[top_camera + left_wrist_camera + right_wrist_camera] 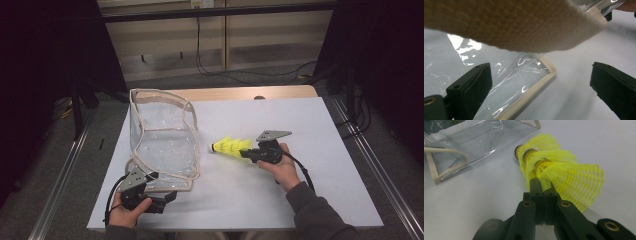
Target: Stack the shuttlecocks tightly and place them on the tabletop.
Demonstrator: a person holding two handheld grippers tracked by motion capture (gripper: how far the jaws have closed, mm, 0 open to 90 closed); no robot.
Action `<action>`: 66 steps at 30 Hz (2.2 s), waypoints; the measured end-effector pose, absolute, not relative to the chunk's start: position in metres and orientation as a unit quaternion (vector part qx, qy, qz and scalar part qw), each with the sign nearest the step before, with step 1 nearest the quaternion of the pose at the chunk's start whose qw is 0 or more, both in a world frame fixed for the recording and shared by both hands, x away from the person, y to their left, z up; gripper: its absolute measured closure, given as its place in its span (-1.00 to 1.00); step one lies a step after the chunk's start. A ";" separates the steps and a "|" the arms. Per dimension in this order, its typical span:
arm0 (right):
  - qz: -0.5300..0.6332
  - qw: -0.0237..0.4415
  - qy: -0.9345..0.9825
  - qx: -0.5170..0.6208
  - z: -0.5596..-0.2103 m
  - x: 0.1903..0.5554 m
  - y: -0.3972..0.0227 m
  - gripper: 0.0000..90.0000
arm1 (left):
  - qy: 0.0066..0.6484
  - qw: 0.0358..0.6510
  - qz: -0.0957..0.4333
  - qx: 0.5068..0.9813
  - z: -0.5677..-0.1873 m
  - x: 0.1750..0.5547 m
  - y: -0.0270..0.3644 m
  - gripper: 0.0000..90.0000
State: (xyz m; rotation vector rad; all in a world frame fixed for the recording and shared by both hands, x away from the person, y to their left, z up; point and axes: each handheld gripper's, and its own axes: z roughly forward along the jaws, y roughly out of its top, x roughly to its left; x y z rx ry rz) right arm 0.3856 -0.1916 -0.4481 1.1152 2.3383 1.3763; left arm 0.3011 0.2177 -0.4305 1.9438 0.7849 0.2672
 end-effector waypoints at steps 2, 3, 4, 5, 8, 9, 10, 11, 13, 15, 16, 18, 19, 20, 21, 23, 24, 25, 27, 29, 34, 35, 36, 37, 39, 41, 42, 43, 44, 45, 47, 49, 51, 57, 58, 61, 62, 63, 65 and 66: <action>0.466 0.103 0.793 0.378 -0.448 0.386 -0.190 0.98 | 0.324 0.492 0.110 0.801 -0.431 0.301 0.218 -0.91; 0.466 0.104 0.793 0.378 -0.448 0.386 -0.190 0.98 | 0.323 0.491 0.110 0.802 -0.430 0.301 0.218 -0.91; 0.466 0.105 0.793 0.378 -0.448 0.386 -0.189 0.98 | 0.324 0.492 0.110 0.801 -0.431 0.301 0.218 -0.91; 0.466 0.105 0.793 0.378 -0.448 0.386 -0.188 0.98 | 0.323 0.492 0.110 0.801 -0.431 0.301 0.218 -0.91; 0.466 0.106 0.794 0.377 -0.448 0.387 -0.187 0.98 | 0.323 0.492 0.110 0.801 -0.431 0.301 0.218 -0.91; 0.466 0.105 0.794 0.377 -0.449 0.387 -0.186 0.97 | 0.323 0.492 0.110 0.801 -0.431 0.301 0.218 -0.91; 0.466 0.105 0.793 0.377 -0.449 0.387 -0.186 0.97 | 0.323 0.492 0.109 0.801 -0.431 0.301 0.218 -0.91; 0.466 0.107 0.793 0.377 -0.449 0.387 -0.186 0.97 | 0.323 0.492 0.109 0.801 -0.431 0.301 0.218 -0.91; 0.467 0.107 0.792 0.378 -0.449 0.387 -0.185 0.97 | 0.323 0.492 0.110 0.801 -0.431 0.301 0.218 -0.91; 0.467 0.106 0.792 0.378 -0.449 0.387 -0.185 0.97 | 0.323 0.492 0.110 0.801 -0.431 0.301 0.218 -0.91; 0.467 0.107 0.791 0.379 -0.449 0.387 -0.185 0.97 | 0.323 0.492 0.110 0.801 -0.431 0.301 0.218 -0.91; 0.467 0.106 0.792 0.379 -0.450 0.387 -0.184 0.97 | 0.323 0.492 0.110 0.801 -0.431 0.301 0.218 -0.91; 0.468 0.105 0.792 0.378 -0.450 0.387 -0.184 0.97 | 0.323 0.492 0.110 0.801 -0.431 0.301 0.218 -0.91; 0.467 0.106 0.792 0.378 -0.450 0.387 -0.184 0.97 | 0.323 0.492 0.110 0.801 -0.431 0.301 0.218 -0.91; 0.469 0.106 0.791 0.378 -0.450 0.387 -0.184 0.96 | 0.323 0.492 0.110 0.801 -0.431 0.301 0.218 -0.91; 0.470 0.106 0.791 0.377 -0.450 0.387 -0.183 0.96 | 0.323 0.492 0.110 0.801 -0.431 0.301 0.218 -0.91; 0.469 0.105 0.792 0.377 -0.450 0.387 -0.183 0.96 | 0.323 0.492 0.110 0.801 -0.431 0.301 0.218 -0.91; 0.468 0.105 0.792 0.377 -0.450 0.387 -0.182 0.95 | 0.323 0.492 0.110 0.801 -0.431 0.301 0.218 -0.91; 0.468 0.105 0.793 0.377 -0.451 0.387 -0.182 0.95 | 0.323 0.492 0.110 0.801 -0.431 0.301 0.218 -0.91; 0.468 0.105 0.793 0.377 -0.451 0.387 -0.182 0.95 | 0.323 0.492 0.110 0.801 -0.430 0.301 0.218 -0.91; 0.467 0.106 0.793 0.376 -0.451 0.387 -0.182 0.94 | 0.323 0.492 0.110 0.801 -0.431 0.301 0.218 -0.91; 0.467 0.106 0.793 0.377 -0.451 0.387 -0.182 0.93 | 0.323 0.492 0.110 0.801 -0.431 0.301 0.218 -0.91; 0.467 0.106 0.793 0.377 -0.451 0.386 -0.182 0.92 | 0.323 0.492 0.110 0.801 -0.431 0.301 0.218 -0.91; 0.467 0.106 0.793 0.377 -0.451 0.386 -0.182 0.91 | 0.323 0.492 0.110 0.801 -0.431 0.301 0.218 -0.91; 0.467 0.106 0.793 0.378 -0.451 0.386 -0.182 0.88 | 0.323 0.492 0.110 0.801 -0.431 0.301 0.218 -0.91; 0.467 0.106 0.792 0.378 -0.451 0.386 -0.182 0.83 | 0.323 0.492 0.110 0.801 -0.431 0.301 0.218 -0.91; 0.467 0.107 0.792 0.379 -0.451 0.385 -0.182 0.81 | 0.323 0.492 0.110 0.801 -0.431 0.301 0.218 -0.91; 0.467 0.107 0.792 0.379 -0.451 0.385 -0.183 0.81 | 0.323 0.492 0.110 0.801 -0.431 0.301 0.218 -0.91; 0.467 0.106 0.792 0.378 -0.451 0.385 -0.183 0.80 | 0.323 0.492 0.110 0.801 -0.431 0.301 0.218 -0.91; 0.467 0.107 0.792 0.379 -0.451 0.385 -0.184 0.78 | 0.323 0.492 0.110 0.801 -0.431 0.301 0.218 -0.91; 0.468 0.109 0.791 0.380 -0.450 0.384 -0.185 0.75 | 0.323 0.492 0.110 0.801 -0.430 0.301 0.218 -0.91; 0.469 0.107 0.789 0.382 -0.449 0.384 -0.186 0.72 | 0.323 0.492 0.110 0.801 -0.431 0.301 0.218 -0.91; 0.470 0.107 0.789 0.382 -0.448 0.383 -0.187 0.68 | 0.323 0.491 0.111 0.801 -0.430 0.301 0.218 -0.91; 0.471 0.106 0.788 0.383 -0.447 0.383 -0.189 0.54 | 0.323 0.492 0.110 0.801 -0.430 0.301 0.218 -0.91; 0.470 0.106 0.788 0.383 -0.447 0.383 -0.189 0.50 | 0.323 0.491 0.111 0.801 -0.430 0.301 0.218 -0.91; 0.469 0.104 0.789 0.382 -0.446 0.382 -0.188 0.33 | 0.323 0.491 0.110 0.801 -0.430 0.301 0.218 -0.91; 0.469 0.104 0.789 0.383 -0.446 0.381 -0.188 0.30 | 0.323 0.491 0.110 0.801 -0.430 0.301 0.218 -0.91; 0.471 0.102 0.789 0.383 -0.446 0.381 -0.188 0.26 | 0.323 0.491 0.111 0.801 -0.430 0.301 0.218 -0.91; 0.471 0.098 0.787 0.386 -0.447 0.381 -0.187 0.19 | 0.324 0.491 0.111 0.801 -0.430 0.301 0.218 -0.91; 0.471 0.098 0.788 0.386 -0.447 0.382 -0.186 0.17 | 0.324 0.491 0.111 0.801 -0.430 0.301 0.218 -0.91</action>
